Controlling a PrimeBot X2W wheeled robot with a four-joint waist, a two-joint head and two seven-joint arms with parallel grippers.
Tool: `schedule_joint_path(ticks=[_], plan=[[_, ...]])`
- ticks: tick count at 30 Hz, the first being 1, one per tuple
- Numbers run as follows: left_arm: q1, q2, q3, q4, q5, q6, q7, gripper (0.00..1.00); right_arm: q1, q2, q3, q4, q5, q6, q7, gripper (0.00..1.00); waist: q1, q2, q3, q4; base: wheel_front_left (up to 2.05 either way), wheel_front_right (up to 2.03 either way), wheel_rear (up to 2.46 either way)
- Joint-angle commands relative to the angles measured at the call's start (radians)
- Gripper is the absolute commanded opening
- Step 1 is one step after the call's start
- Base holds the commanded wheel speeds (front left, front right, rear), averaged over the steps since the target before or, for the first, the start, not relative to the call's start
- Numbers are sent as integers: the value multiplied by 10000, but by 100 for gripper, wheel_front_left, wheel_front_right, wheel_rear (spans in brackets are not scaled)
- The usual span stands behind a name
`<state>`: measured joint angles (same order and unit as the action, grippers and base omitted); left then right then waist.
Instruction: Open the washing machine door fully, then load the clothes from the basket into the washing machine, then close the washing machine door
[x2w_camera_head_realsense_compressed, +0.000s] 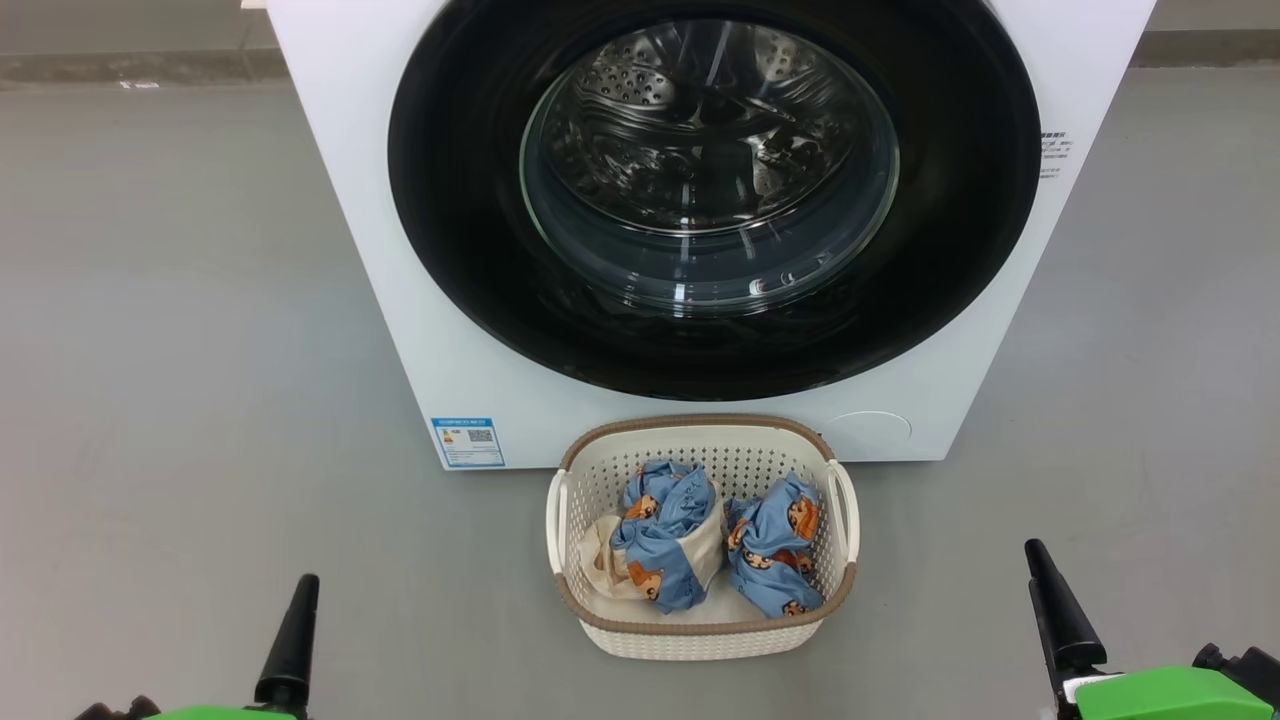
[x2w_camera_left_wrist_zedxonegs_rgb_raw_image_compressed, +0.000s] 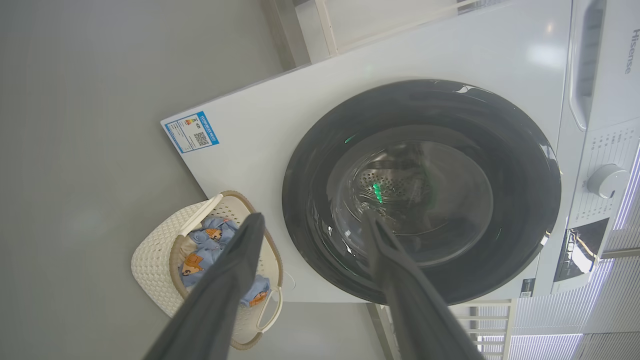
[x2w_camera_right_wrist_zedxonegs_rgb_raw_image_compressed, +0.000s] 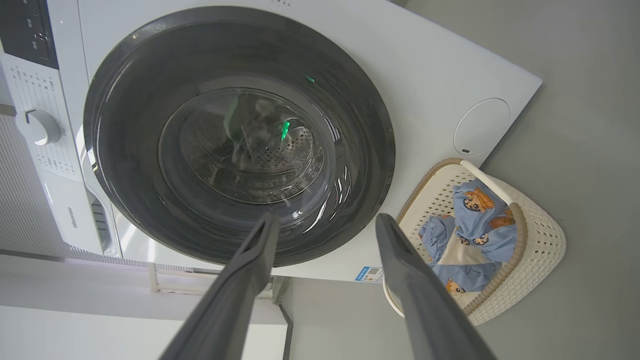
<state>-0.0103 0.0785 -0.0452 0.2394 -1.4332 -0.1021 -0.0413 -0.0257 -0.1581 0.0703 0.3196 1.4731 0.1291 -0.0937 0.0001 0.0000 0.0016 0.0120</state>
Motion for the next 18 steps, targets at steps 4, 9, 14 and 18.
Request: schedule_joint_path(ticks=[4,9,14,18], plan=[[-282,167,103,-411,749,-79,-168,100,-477,-95,39,-161,-665,5,-160,100,0,0,11,17,0,0,0],[-271,163,72,-528,1463,-91,-283,100,-530,-116,43,-93,-1319,5,-246,100,0,0,27,32,0,0,0],[-251,148,47,-618,2183,-102,-399,100,-577,-138,86,-70,-1977,6,-333,100,0,0,37,41,0,0,0],[-246,141,24,-691,2792,-112,-491,100,-600,-157,133,-33,-2483,6,-401,100,0,0,40,52,0,0,0]])
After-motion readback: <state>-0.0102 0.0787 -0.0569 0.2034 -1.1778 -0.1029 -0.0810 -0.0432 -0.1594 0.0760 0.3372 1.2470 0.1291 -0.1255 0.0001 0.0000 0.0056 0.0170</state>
